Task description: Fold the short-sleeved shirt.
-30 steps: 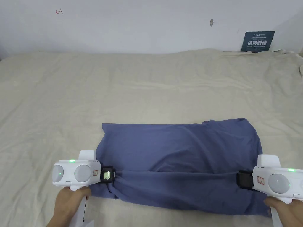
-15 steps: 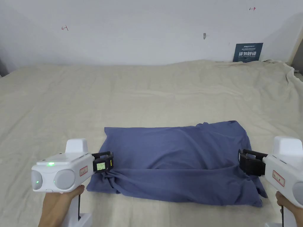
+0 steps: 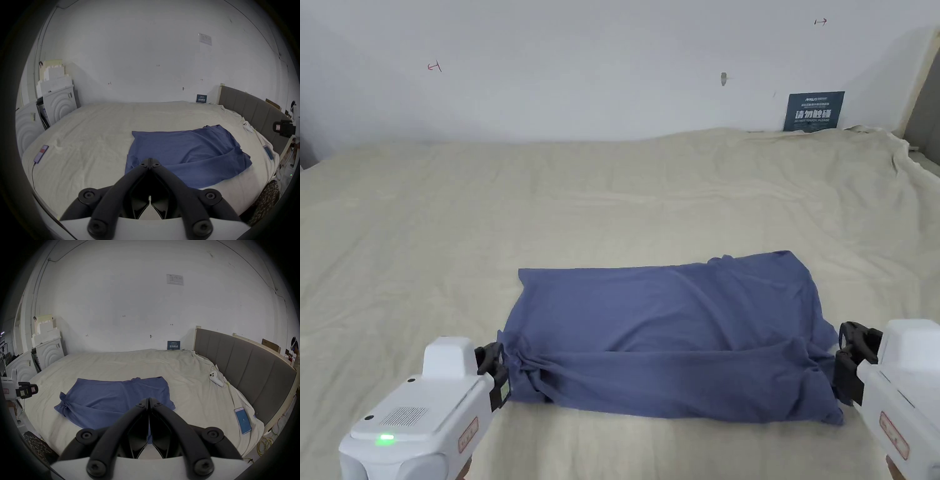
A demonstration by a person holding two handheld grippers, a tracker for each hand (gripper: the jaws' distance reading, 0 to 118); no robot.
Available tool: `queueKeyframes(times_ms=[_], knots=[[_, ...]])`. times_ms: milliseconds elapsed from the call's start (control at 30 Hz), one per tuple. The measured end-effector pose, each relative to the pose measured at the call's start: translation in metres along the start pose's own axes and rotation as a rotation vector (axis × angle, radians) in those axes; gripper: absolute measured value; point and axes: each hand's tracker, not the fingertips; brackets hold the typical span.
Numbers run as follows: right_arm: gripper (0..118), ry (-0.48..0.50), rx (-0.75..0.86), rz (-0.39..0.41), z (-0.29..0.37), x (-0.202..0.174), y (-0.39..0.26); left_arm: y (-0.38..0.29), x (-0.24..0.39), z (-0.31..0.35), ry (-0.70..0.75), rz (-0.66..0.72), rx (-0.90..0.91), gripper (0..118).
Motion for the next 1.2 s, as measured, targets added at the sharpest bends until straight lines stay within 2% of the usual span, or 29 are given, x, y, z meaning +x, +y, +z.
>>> queueKeyframes(times_ms=[100,267,400,533,667,733,833,967,1000,1067,1133,1167,1200], knots=[[0,-0.008,-0.002,0.021,-0.004,0.002,0.001,-0.003,-0.005,-0.005,0.007,0.029,-0.031,0],[0,-0.013,-0.006,-0.003,-0.012,0.008,0.005,0.005,-0.017,-0.027,0.02,0.072,-0.118,0],[0,-0.018,-0.017,-0.011,-0.019,0.007,0.006,0.009,-0.029,-0.06,0.022,0.09,-0.255,1],[0,-0.022,-0.041,-0.014,-0.028,0.009,0.004,0.004,-0.042,-0.102,0.035,0.113,-0.364,21],[0,-0.028,-0.072,-0.021,-0.036,0.009,0.001,-0.003,-0.052,-0.139,0.065,0.152,-0.468,75],[0,-0.031,-0.087,-0.023,-0.044,0.018,-0.005,-0.008,-0.055,-0.157,0.097,0.133,-0.511,79],[0,-0.039,-0.105,-0.026,-0.053,0.022,-0.008,-0.016,-0.059,-0.178,0.123,0.104,-0.566,79],[0,-0.045,-0.122,-0.036,-0.058,0.021,-0.01,-0.026,-0.065,-0.194,0.138,0.138,-0.629,76],[0,-0.047,-0.125,-0.038,-0.059,0.021,-0.011,-0.028,-0.064,-0.195,0.131,0.142,-0.648,68],[0,-0.051,-0.134,-0.04,-0.062,0.022,-0.012,-0.033,-0.062,-0.194,0.076,0.146,-0.667,33],[0,-0.052,-0.141,-0.046,-0.063,0.023,-0.012,-0.034,-0.057,-0.192,0.087,0.113,-0.655,26],[0,-0.054,-0.145,-0.048,-0.064,0.024,-0.013,-0.033,-0.056,-0.192,0.07,0.084,-0.654,13],[0,-0.057,-0.148,-0.05,-0.065,0.025,-0.014,-0.034,-0.056,-0.192,0.047,0.08,-0.657,6]])
